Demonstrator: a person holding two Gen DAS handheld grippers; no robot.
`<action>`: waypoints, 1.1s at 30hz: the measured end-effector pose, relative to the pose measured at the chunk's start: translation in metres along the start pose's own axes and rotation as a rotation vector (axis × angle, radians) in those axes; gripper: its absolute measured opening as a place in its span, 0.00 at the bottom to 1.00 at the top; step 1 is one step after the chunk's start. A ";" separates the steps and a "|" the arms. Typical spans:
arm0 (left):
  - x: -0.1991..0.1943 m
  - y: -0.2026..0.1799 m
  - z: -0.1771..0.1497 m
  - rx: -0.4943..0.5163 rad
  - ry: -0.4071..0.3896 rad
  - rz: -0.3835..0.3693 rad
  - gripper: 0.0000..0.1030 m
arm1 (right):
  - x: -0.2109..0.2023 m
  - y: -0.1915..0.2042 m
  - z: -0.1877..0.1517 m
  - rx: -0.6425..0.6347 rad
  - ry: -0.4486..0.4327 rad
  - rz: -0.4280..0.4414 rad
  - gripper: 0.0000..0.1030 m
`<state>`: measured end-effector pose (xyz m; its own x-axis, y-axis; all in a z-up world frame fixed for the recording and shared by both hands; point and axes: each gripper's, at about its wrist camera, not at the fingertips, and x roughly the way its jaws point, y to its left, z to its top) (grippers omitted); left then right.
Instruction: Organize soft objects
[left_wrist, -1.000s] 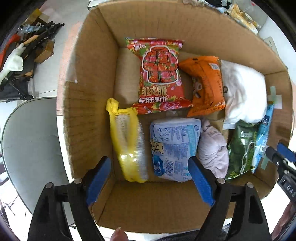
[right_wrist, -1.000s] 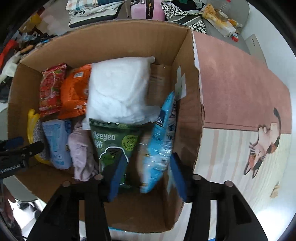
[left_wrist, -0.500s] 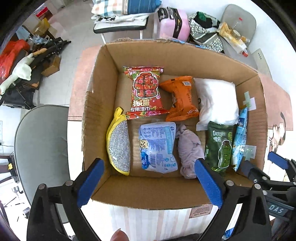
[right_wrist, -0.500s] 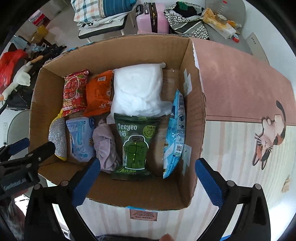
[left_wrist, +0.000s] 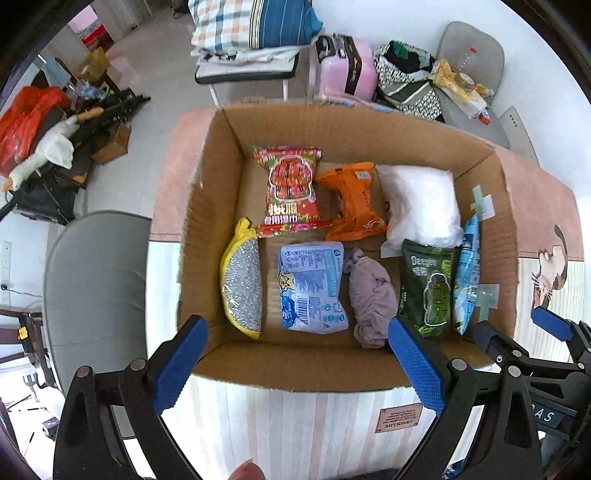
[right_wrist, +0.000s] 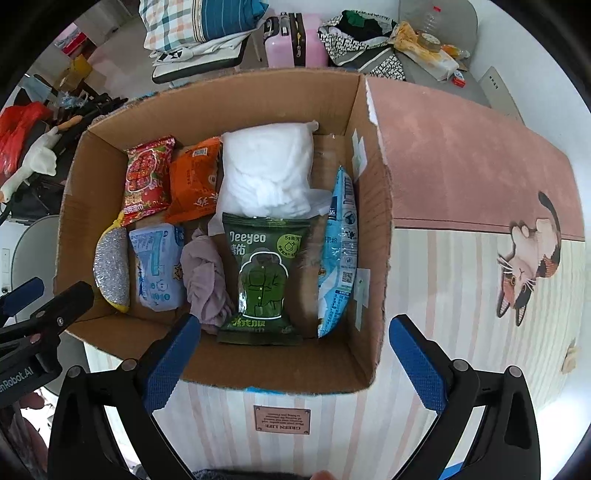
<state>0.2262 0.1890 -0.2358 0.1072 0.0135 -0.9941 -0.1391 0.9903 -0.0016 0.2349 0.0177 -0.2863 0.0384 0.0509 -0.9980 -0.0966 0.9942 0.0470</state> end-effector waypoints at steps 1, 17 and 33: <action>-0.006 -0.001 -0.002 0.004 -0.013 0.005 0.97 | -0.005 0.000 -0.001 -0.002 -0.008 -0.001 1.00; -0.172 -0.012 -0.063 0.012 -0.293 -0.003 0.97 | -0.184 -0.002 -0.078 -0.027 -0.321 0.005 1.00; -0.256 -0.006 -0.118 -0.017 -0.412 -0.048 0.97 | -0.293 0.000 -0.151 -0.073 -0.471 0.021 1.00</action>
<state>0.0836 0.1629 0.0060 0.4990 0.0251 -0.8663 -0.1400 0.9888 -0.0520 0.0739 -0.0118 -0.0008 0.4804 0.1248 -0.8681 -0.1707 0.9842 0.0471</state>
